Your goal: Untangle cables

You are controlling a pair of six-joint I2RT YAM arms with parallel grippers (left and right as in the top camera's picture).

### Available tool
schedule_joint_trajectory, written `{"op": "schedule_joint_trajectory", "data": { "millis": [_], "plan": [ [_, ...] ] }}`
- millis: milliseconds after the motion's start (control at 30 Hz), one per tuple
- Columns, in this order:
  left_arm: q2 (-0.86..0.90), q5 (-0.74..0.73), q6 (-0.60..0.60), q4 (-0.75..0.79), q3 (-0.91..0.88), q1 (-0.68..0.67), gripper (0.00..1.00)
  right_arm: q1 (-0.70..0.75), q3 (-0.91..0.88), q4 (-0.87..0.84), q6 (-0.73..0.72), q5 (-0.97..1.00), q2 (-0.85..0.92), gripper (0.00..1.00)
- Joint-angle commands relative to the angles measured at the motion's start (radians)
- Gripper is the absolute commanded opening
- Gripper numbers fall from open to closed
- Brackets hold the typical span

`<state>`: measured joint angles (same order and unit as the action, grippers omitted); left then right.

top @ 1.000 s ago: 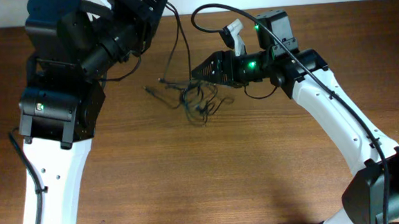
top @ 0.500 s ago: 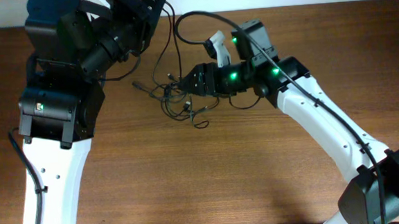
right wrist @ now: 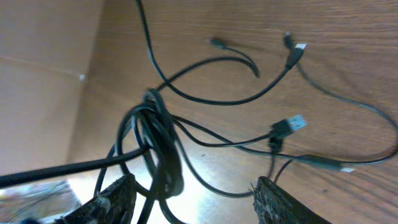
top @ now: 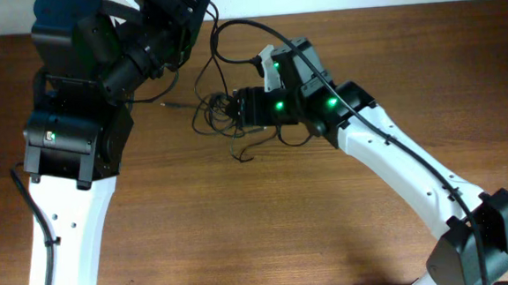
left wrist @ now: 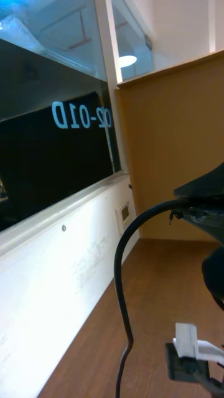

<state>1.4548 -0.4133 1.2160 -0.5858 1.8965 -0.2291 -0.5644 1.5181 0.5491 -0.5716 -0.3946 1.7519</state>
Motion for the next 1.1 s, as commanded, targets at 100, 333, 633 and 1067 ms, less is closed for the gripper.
{"op": "schedule_joint_trajectory", "data": {
  "millis": [100,333,633,1067],
  "plan": [
    [-0.01,0.002,0.006,0.009,0.019,-0.004,0.0,-0.011,-0.006,0.004,-0.017,0.233,0.075,0.37],
    [-0.01,0.003,0.006,0.005,0.019,-0.003,0.0,0.074,-0.006,0.042,-0.017,0.275,0.092,0.04],
    [-0.01,0.037,0.002,-0.075,0.019,0.095,0.0,0.259,-0.007,0.196,-0.012,0.301,0.092,0.04],
    [-0.01,0.037,-0.044,-0.289,0.019,0.405,0.0,0.473,-0.007,0.302,-0.009,0.31,0.092,0.04]
  ]
}}
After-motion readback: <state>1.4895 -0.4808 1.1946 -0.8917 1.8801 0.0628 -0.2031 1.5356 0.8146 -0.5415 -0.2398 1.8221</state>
